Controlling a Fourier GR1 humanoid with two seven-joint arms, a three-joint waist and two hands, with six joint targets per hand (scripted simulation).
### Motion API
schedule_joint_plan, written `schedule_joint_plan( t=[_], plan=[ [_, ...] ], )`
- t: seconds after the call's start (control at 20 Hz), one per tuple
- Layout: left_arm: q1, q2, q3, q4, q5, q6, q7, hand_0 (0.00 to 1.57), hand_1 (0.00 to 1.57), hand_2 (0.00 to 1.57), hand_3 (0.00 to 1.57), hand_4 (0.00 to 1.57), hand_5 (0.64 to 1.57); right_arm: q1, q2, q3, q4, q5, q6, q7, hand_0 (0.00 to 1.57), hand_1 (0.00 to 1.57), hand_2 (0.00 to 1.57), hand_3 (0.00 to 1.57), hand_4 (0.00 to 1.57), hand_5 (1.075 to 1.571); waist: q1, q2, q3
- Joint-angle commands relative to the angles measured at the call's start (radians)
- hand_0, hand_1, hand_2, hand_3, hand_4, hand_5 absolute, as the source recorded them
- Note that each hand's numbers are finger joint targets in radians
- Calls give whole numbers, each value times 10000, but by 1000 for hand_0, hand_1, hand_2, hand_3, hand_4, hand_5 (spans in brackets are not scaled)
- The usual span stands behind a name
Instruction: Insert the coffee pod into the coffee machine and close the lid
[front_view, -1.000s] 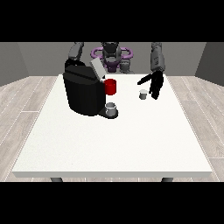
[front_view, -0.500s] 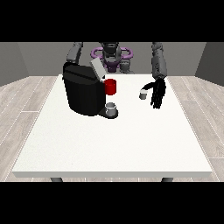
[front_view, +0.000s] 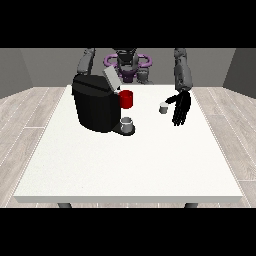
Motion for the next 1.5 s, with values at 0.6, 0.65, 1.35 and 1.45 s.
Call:
schedule_joint_plan(
  t=[0.6,0.65,1.35,1.45],
  plan=[
    [266,-1100,-740,821,-1366,1208,-340,1182,1182,1198,1083,0,1571,-16,-402,-366,418,-469,505,317,0,0,0,0,335,1571,-176,-719,-110],
    [-28,-1050,-773,637,-1367,947,-241,1182,1182,1204,1089,0,1571,207,15,-225,1019,-130,107,-473,0,0,0,0,318,1571,-7,-528,-106],
    [-341,-1539,-780,934,-1898,1158,21,1138,1138,1250,1167,424,1571,42,-546,-712,1593,-617,703,-312,0,0,0,0,392,1571,-15,-1099,-107],
    [56,-1286,-784,888,-1900,1225,-937,1379,1379,1424,1349,658,1571,535,-571,-749,1568,-682,774,-303,0,0,0,0,325,1571,77,-1347,-109]
  ],
)
